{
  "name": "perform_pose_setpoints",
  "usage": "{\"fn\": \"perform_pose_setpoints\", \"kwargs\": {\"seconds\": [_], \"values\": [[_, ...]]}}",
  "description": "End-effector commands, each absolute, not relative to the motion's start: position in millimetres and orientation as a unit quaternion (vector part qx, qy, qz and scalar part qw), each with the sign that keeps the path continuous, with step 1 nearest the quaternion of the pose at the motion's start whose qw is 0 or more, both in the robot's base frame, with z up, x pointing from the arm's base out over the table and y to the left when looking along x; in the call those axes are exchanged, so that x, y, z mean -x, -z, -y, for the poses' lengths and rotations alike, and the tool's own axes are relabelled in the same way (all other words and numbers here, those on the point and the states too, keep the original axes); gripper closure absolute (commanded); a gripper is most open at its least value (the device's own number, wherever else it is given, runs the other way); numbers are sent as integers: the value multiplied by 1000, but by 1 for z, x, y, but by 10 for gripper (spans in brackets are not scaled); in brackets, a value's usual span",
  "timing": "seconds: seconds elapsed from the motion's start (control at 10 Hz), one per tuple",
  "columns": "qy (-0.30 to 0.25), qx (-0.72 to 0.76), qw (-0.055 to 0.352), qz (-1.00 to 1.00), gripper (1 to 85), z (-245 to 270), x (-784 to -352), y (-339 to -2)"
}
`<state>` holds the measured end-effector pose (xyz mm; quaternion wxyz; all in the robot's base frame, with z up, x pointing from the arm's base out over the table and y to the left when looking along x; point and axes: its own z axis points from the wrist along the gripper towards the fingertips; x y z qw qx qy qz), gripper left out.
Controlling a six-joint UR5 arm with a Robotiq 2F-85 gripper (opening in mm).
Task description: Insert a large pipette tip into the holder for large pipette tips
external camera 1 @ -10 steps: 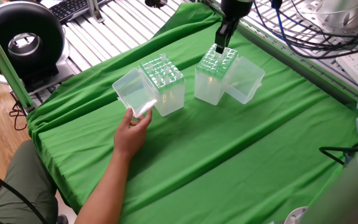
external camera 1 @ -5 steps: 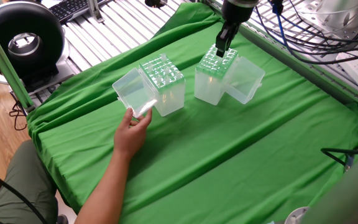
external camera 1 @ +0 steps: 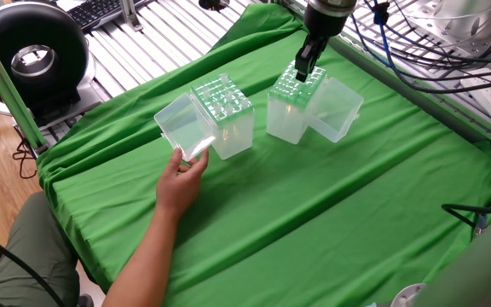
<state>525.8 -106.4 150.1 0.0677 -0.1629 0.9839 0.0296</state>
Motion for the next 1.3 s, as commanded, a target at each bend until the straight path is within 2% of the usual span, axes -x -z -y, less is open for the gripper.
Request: {"fn": "perform_pose_setpoints", "kwargs": {"seconds": [0.0, 0.6, 1.2], "values": [[-34, 160, 75, -984, 520, 104, -528, -148], [-32, 159, 85, -983, 537, 102, -533, -143], [-24, 161, 100, -982, 640, 105, -542, -144]]}}
